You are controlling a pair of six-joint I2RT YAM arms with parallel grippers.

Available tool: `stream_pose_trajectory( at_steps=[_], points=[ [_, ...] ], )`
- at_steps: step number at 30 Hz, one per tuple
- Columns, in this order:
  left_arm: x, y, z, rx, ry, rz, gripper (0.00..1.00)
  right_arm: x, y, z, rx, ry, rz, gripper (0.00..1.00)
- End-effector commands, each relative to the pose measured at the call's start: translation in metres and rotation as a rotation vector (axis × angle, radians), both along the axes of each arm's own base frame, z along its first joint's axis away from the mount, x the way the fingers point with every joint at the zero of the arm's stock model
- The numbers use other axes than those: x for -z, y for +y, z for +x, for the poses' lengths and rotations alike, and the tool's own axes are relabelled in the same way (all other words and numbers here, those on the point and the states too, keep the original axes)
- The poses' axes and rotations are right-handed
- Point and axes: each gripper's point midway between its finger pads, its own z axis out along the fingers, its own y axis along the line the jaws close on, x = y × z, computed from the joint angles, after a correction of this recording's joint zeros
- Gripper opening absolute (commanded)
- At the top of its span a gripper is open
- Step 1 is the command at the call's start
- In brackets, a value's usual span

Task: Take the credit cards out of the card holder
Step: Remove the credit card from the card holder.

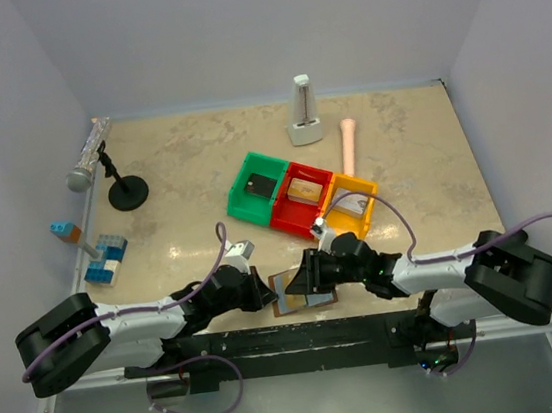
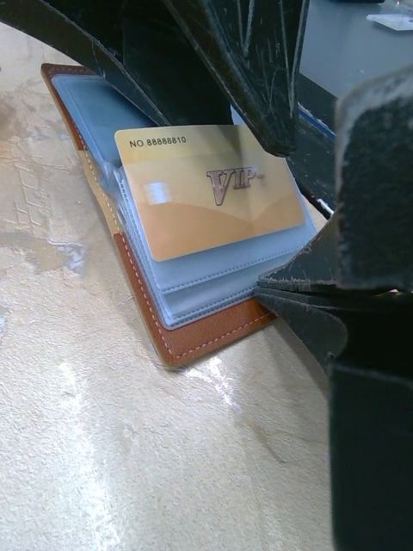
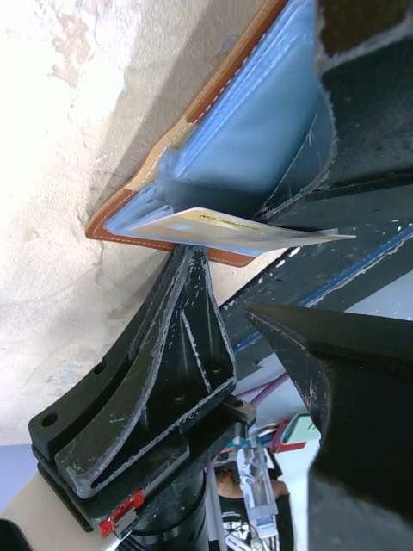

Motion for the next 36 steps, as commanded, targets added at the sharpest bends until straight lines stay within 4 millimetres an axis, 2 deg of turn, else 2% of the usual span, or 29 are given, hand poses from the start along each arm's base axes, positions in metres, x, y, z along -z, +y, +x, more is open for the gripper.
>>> stream_pose_trajectory(
  at_steps=[1,11,36],
  points=[
    [0.025,0.018,-0.008,-0.013,0.049,0.112,0.0,-0.01,-0.001,0.004,0.001,-0.042,0.032,0.41],
    [0.027,0.02,-0.009,-0.018,0.054,0.114,0.0,-0.008,-0.012,0.008,0.027,-0.051,0.027,0.4],
    [0.025,0.019,-0.01,-0.013,0.051,0.1,0.0,-0.007,-0.018,0.013,0.048,-0.055,0.003,0.31]
  ],
)
